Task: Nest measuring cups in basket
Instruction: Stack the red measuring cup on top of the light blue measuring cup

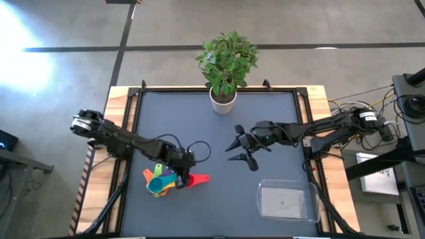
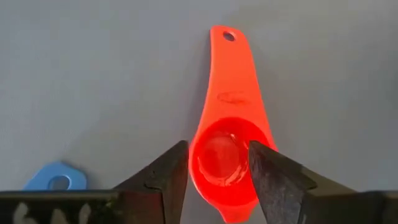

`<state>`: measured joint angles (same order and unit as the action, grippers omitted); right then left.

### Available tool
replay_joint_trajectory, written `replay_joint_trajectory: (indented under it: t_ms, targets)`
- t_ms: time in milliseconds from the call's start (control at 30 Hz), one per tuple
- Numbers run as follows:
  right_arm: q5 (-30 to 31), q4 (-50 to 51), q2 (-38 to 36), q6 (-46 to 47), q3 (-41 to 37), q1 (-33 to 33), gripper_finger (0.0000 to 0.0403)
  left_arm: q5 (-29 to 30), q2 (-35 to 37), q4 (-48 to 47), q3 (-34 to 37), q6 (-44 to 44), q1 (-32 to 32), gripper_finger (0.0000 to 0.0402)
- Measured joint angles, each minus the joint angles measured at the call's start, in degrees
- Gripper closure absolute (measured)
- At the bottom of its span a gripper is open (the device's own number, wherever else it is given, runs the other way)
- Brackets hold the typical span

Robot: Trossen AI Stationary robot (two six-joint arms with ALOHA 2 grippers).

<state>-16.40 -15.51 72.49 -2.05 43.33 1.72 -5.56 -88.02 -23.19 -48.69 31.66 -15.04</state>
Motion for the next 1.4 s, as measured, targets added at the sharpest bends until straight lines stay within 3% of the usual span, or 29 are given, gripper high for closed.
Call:
replay_joint_trajectory:
  t_ms: [333,1067,1400]
  targets:
    - [0.0,-0.2,0.0,1.0,0.0,0.0,0.0236,-1.9,0.0,-1.5,0.0,0.5,1.3,0.0274]
    - [-0.2,0.2,0.0,0.6,0.0,0.0,0.0236,-1.5,-0.1,-1.0,0.9,0.6,2.9,0.0274]
    - [-0.3,0.2,0.0,0.5,0.0,0.0,0.0236,-3.1,-5.7,1.3,0.9,0.4,3.3,0.0274]
